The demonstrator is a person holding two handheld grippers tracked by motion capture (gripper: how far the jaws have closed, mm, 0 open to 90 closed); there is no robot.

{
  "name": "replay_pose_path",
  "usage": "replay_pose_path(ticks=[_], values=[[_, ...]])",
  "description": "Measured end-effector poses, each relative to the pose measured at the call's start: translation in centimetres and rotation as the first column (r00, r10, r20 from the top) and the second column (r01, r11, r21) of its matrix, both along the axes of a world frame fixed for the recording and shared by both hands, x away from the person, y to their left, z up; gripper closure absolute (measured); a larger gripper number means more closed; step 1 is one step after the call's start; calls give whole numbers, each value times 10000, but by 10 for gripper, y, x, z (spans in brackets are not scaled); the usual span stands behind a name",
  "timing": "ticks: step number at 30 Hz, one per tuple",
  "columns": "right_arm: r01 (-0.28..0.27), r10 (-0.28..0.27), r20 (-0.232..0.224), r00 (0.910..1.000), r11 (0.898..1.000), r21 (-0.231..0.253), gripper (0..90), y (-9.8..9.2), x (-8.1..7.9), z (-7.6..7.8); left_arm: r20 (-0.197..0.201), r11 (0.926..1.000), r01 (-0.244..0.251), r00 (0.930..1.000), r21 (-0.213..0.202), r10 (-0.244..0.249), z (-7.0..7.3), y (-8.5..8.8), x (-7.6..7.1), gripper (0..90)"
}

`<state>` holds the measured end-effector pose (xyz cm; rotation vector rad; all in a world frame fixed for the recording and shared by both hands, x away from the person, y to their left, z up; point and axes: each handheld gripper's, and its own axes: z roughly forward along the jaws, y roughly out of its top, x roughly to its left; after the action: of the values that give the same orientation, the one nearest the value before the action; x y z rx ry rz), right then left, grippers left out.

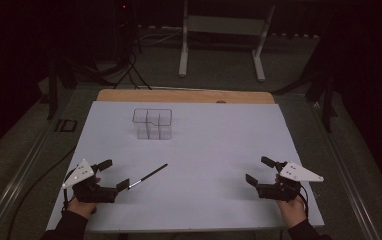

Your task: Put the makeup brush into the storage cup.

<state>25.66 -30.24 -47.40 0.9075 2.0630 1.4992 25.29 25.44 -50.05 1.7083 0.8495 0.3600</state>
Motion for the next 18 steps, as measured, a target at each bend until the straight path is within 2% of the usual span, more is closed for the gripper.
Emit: replay_pose_path(ticks=[4,7,11,13,16,18], values=[[-34,34,27,10000,10000,-91,131,1,-1,0,-20,10000,2,10000,-93,-2,1,-1,0,9],[20,-20,12,10000,10000,-86,131,0,-1,1,-192,9998,114,9997,-134,-117,3,-1,-1,8],[83,-82,46,10000,9999,-117,131,0,-1,1,-284,9997,245,9993,21,-245,11,-3,-2,8],[88,-88,35,10000,9999,-83,131,-1,-2,1,-458,9990,417,9981,138,-410,15,-4,-3,8],[88,-88,5,10000,9999,-66,131,-1,-2,1,-818,9983,573,9950,89,-564,24,-5,-1,8],[88,-88,-20,10000,9999,-82,131,-1,-1,1,-768,9973,600,9954,430,-566,30,-7,-1,8]])
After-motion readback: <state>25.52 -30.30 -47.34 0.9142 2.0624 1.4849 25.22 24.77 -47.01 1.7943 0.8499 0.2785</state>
